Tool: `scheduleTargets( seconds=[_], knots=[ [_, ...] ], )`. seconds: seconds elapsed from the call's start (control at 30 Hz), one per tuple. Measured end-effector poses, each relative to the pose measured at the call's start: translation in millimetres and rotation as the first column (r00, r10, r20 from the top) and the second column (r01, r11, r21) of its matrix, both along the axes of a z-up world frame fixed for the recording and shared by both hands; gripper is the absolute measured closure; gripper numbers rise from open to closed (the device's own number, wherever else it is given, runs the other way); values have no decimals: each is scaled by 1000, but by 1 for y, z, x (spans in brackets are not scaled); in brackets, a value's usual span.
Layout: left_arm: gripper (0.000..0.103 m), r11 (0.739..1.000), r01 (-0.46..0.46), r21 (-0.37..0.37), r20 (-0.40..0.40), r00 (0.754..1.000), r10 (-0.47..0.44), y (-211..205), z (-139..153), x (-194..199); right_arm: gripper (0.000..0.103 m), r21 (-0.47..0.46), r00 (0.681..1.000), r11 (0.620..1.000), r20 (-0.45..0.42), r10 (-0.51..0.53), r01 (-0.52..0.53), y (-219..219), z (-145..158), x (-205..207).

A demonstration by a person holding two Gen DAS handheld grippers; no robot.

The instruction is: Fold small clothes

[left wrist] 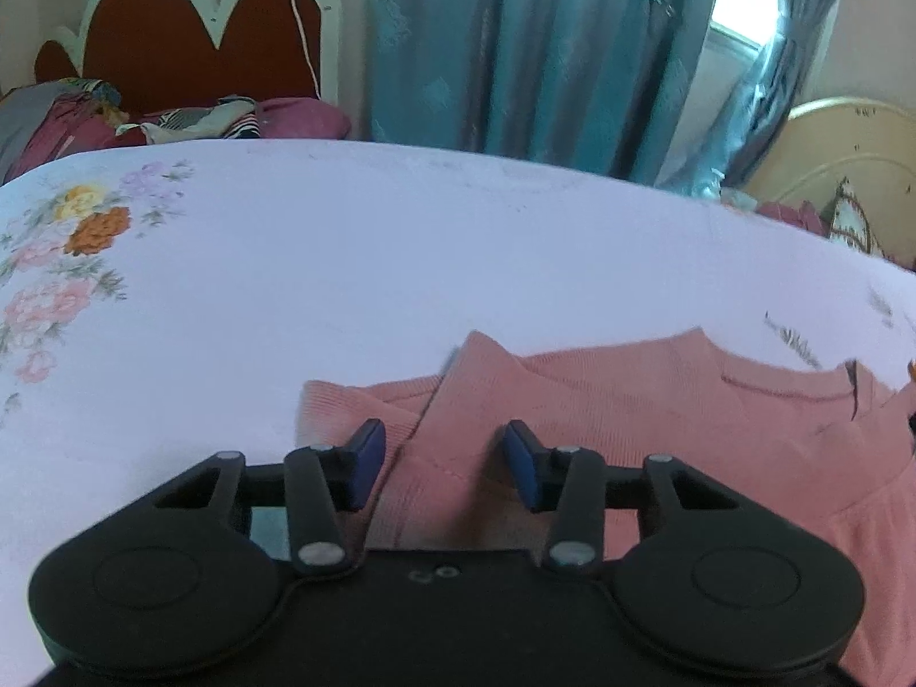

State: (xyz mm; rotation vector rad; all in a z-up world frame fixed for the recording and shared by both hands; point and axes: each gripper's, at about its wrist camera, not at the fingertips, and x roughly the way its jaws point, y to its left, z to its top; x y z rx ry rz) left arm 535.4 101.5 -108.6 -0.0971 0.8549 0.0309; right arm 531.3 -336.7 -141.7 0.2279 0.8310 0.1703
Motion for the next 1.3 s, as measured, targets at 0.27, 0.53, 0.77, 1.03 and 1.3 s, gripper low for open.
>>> scheduleTargets(
  seconds=[0.27,0.53,0.77,1.03,1.3],
  knots=[
    [96,996,-29,81,119,993,19,-13,6,-18,94,-53,995,998,98,21,-16,6,9,-8],
    [95,979,-82,184,134,989,58,-24,-9,-13,94,-91,993,993,91,-70,79,-5,-8,-11],
    [79,979,-77,189,122,991,54,-18,1,-19,68,-40,987,992,118,-112,117,-17,11,-30],
    [54,983,-71,170,145,988,46,-22,21,-37,53,-56,988,995,133,-74,83,4,30,-53],
    [50,986,15,165,163,986,-42,-47,37,-62,53,-87,991,996,133,29,-18,37,34,-74]
  ],
)
